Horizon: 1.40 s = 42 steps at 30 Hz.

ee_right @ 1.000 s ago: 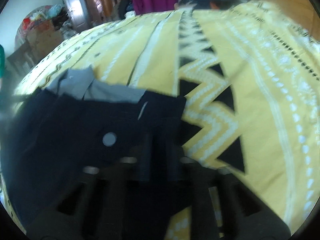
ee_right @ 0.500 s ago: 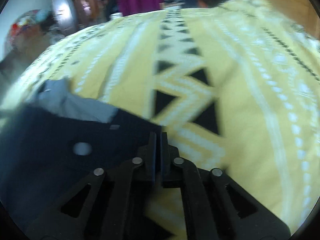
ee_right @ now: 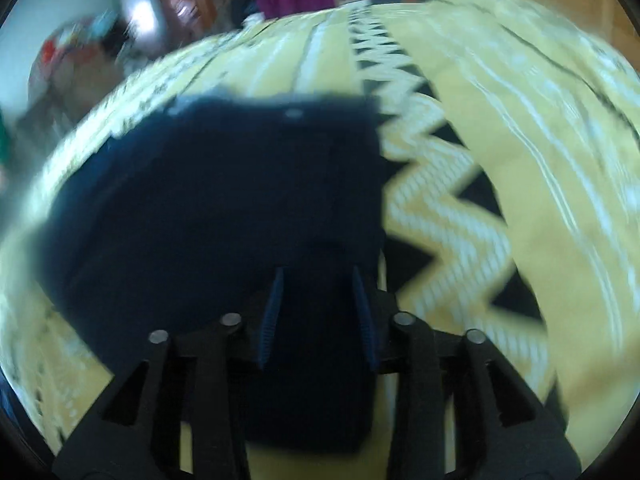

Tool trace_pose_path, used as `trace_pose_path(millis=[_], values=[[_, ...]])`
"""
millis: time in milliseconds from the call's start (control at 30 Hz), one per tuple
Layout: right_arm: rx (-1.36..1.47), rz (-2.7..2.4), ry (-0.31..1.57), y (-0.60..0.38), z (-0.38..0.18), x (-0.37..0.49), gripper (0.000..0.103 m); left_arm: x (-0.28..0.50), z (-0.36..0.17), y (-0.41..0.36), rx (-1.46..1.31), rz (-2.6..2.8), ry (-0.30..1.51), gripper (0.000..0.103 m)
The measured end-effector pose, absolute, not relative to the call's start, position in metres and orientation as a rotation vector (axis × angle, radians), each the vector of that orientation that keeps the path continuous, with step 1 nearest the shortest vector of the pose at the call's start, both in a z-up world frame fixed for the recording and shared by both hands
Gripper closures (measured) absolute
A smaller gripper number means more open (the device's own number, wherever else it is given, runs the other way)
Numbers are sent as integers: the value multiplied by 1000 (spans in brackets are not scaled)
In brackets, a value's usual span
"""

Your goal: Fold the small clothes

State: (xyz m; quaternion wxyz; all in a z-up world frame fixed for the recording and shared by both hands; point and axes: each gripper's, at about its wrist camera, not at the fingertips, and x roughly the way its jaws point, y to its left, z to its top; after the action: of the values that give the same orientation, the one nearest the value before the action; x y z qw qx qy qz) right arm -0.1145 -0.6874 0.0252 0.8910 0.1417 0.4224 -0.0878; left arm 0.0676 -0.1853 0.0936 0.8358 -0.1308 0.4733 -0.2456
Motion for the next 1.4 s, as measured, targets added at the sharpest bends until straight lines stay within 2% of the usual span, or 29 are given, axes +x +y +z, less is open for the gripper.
trace_pose_path(millis=[33, 67, 233, 300, 367, 433, 567, 633, 667, 700, 833, 933, 1067, 1100, 1133, 1167, 1200, 1233, 1267, 1400], values=[[337, -218, 875, -690, 27, -126, 43, 53, 90, -178, -312, -520, 1017, 65], [372, -235, 870, -692, 26, -135, 36, 37, 84, -172, -339, -499, 1033, 64], [445, -261, 866, -688, 28, -163, 36, -5, 52, -169, -458, -500, 1097, 61], [430, -261, 876, -682, 29, -164, 34, -1, 40, -172, -502, -479, 1098, 55], [410, -264, 885, -677, 29, -160, 30, 7, 33, -171, -557, -446, 1065, 55], [402, -264, 893, -672, 28, -157, 28, 15, 29, -173, -594, -416, 1021, 48], [385, -275, 909, -666, 23, -154, 25, 30, 20, -180, -622, -339, 976, 47], [375, -281, 915, -664, 21, -152, 24, 33, 17, -178, -643, -304, 957, 59], [372, -283, 919, -663, 20, -152, 24, 32, 16, -173, -662, -290, 942, 78], [371, -284, 921, -663, 20, -151, 24, 31, 14, -166, -693, -283, 922, 91], [368, -286, 934, -662, 20, -150, 24, 25, 5, -151, -793, -312, 896, 95], [370, -305, 941, -660, 20, -149, 24, 29, 1, -151, -807, -303, 898, 88], [389, -336, 959, -657, 26, -147, 25, 36, 13, -173, -705, -354, 877, 44], [396, -337, 960, -654, 30, -146, 25, 41, 14, -176, -696, -362, 875, 41], [400, -331, 956, -650, 35, -145, 26, 45, 14, -179, -693, -362, 877, 44], [387, -329, 938, -641, 46, -143, 26, 49, 14, -180, -699, -369, 886, 51], [381, -312, 918, -634, 57, -139, 26, 52, 15, -179, -718, -387, 883, 75], [383, -290, 903, -629, 65, -135, 26, 54, 18, -179, -721, -411, 874, 87], [381, -255, 880, -622, 77, -127, 26, 52, 25, -182, -687, -421, 855, 93], [357, -56, 786, -584, 127, -66, 24, 38, 64, -215, -484, -508, 757, 93]])
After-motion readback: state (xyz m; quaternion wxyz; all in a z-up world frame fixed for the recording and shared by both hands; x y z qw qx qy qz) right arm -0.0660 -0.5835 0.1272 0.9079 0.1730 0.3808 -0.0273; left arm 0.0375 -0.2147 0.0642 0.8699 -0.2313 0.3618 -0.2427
